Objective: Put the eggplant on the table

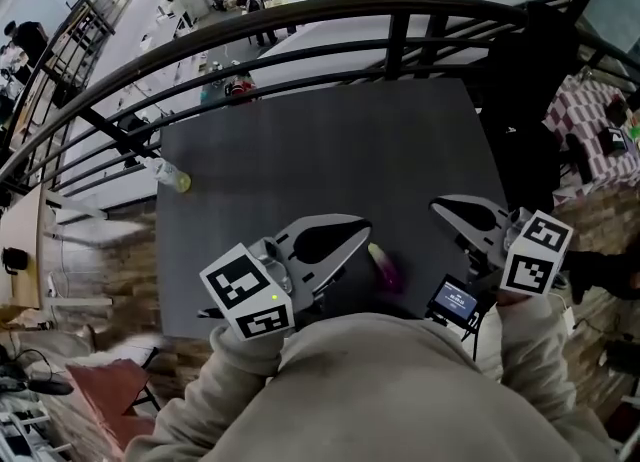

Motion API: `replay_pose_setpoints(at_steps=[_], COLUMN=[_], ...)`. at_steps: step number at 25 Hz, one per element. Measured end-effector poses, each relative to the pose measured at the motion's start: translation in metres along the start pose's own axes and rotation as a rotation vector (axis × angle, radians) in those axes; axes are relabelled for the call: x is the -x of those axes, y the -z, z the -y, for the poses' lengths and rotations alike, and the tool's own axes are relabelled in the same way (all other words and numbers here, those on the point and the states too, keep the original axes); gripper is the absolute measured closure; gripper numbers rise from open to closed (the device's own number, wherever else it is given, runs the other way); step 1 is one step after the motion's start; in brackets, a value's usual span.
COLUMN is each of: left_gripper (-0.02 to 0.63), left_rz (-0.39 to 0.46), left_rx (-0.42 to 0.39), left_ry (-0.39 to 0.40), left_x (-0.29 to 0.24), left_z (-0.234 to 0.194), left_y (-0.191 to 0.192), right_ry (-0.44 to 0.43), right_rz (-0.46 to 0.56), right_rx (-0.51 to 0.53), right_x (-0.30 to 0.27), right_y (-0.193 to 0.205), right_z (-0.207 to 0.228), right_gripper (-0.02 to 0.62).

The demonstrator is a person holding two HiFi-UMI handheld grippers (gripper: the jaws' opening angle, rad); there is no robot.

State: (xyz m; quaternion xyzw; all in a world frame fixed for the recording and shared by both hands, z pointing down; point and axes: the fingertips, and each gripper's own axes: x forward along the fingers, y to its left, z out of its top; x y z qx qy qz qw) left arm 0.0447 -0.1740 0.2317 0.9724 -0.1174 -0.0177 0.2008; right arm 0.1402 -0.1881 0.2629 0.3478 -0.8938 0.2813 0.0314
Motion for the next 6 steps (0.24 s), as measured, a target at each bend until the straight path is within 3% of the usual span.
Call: replay_pose_setpoints(at_steps=[6], left_gripper=[0.606], left_rz=[-0.003], left_rx=[0.000], left_ry=[0.000], left_x=[0.0013], left_z=[0.0007], left_y=[0.0044], right_ry=[-0.005], right_rz=[-0.009], right_rx=[0.000], right_x=[-0.0018], right_y=[0.0059], right_z=[-0.0028], right_gripper=[0.581])
